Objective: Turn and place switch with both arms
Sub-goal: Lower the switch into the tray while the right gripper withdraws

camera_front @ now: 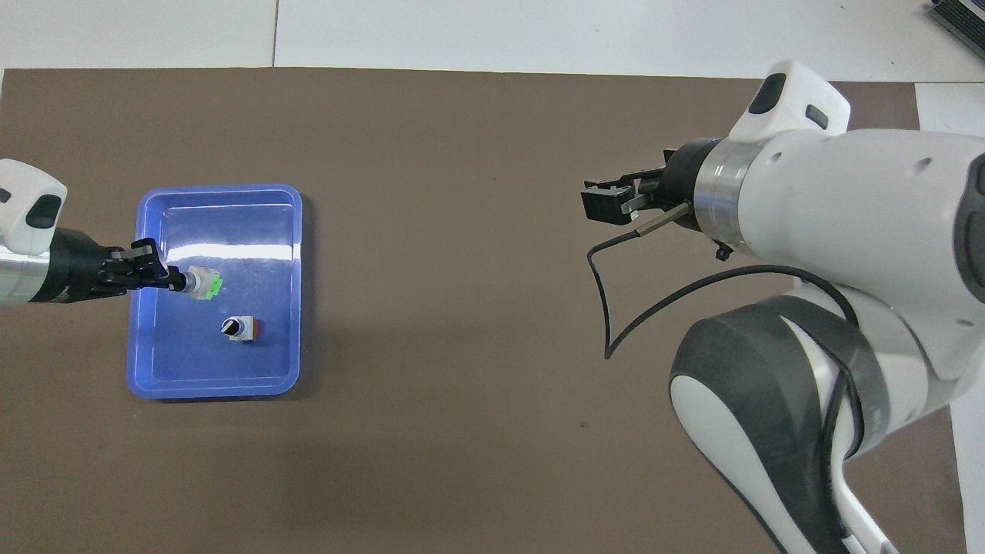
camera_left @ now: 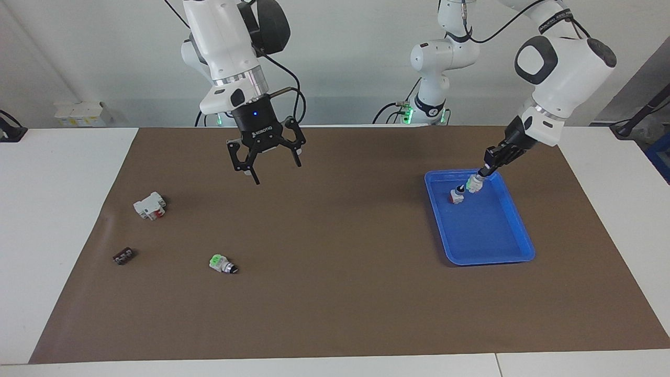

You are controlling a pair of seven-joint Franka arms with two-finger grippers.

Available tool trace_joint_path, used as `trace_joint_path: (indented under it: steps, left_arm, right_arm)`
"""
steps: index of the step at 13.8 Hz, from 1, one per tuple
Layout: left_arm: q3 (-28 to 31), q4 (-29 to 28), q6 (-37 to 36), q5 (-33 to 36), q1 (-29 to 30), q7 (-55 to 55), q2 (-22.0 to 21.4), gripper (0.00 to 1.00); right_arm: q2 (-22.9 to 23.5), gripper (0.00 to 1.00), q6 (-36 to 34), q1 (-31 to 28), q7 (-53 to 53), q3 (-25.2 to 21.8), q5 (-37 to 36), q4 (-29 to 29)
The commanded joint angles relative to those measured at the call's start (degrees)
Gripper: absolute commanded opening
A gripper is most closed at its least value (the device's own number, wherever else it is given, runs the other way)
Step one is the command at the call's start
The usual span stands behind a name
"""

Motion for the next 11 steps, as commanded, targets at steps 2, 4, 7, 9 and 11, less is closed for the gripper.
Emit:
trace_joint_path:
  steps: [2, 4, 7, 9, 11]
  left_arm:
    - [-0.6, -0.69, 2.45, 4.66, 2.33, 7.89, 3.71, 0.0]
    - [-0.6, -5.24, 4.89, 4.75, 2.6, 10.97, 3.02, 0.0]
    - [-0.6, -10.0, 5.88, 4.75, 2.6, 13.53, 1.43, 0.0]
    - [-0.69, -12.46, 8.32, 4.75, 2.52, 13.71, 0.99, 0.0]
    - [-0.69, -13.26, 9.57, 4.75, 2.17, 13.89, 0.99, 0.0]
  right_arm:
    - [-0.96, 1.0, -7.19, -5.3, 5.57, 0.45, -2.36, 0.24]
    - [-0.87, 1.0, -12.28, -6.01, 7.23, 0.45, -4.64, 2.69]
    - [-2.53, 1.0, -22.04, -1.12, 7.86, -8.29, -10.01, 4.37]
    - [-4.2, 1.0, -25.38, 3.2, 7.42, -16.3, -9.93, 4.37]
    - [-5.44, 1.0, -30.55, 3.22, 7.15, -19.22, -8.88, 4.98]
